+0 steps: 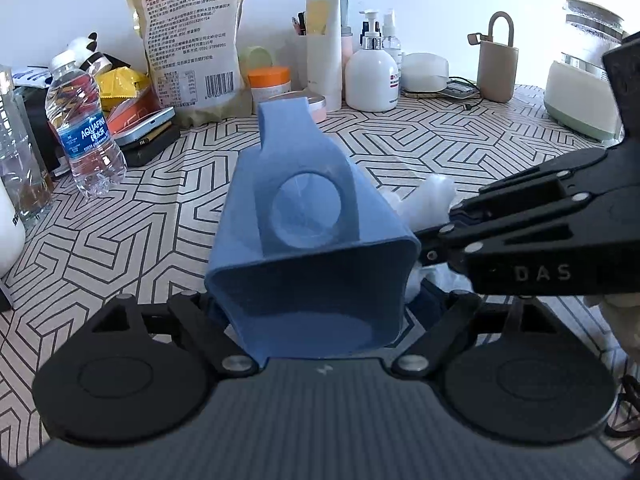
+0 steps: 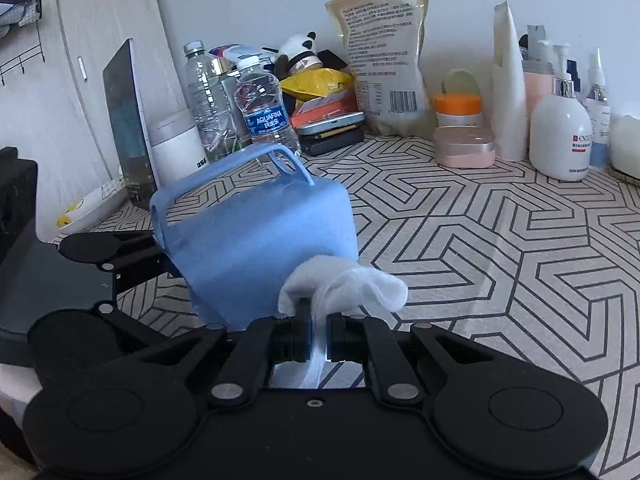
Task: Clean container
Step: 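Rotate the held container with the left tool while the right tool wipes its underside, then rub the cloth over the container's outer wall with the right tool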
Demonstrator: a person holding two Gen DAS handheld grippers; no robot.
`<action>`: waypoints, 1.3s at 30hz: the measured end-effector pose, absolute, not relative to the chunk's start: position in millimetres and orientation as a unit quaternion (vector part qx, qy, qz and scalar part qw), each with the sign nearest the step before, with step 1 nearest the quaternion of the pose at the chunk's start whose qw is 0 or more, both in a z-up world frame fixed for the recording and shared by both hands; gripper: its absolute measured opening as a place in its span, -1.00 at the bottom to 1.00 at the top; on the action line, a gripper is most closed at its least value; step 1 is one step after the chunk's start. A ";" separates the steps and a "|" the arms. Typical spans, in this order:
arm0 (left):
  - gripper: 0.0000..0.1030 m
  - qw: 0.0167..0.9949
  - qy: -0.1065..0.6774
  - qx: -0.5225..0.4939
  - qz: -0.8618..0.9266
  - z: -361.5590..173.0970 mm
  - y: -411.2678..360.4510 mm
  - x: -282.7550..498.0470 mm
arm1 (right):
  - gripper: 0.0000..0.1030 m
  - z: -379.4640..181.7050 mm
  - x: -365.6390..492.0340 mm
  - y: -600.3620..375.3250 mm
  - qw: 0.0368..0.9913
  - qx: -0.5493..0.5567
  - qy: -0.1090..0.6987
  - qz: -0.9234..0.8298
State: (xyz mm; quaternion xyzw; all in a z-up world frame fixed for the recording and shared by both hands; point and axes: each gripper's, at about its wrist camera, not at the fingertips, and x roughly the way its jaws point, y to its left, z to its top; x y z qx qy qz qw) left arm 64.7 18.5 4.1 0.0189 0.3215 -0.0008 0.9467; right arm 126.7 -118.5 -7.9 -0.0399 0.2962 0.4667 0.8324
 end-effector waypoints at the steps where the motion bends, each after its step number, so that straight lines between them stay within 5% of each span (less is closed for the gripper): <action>1: 0.67 0.946 0.322 0.017 0.000 4.1 19.0 64.9 | -0.79 -5.5 125.2 -119.7 0.833 -0.038 0.289 0.471; 13: 0.67 0.945 0.326 0.003 0.000 3.6 22.9 66.5 | -0.79 14.2 117.0 -131.6 0.827 0.008 0.235 0.511; 23: 0.67 0.947 0.322 0.010 0.005 3.8 21.2 65.5 | -0.79 -7.8 130.2 -117.2 0.829 -0.033 0.294 0.474; 39: 0.67 0.945 0.327 0.000 0.001 2.8 23.5 66.9 | -0.79 14.7 115.3 -130.6 0.822 0.016 0.205 0.531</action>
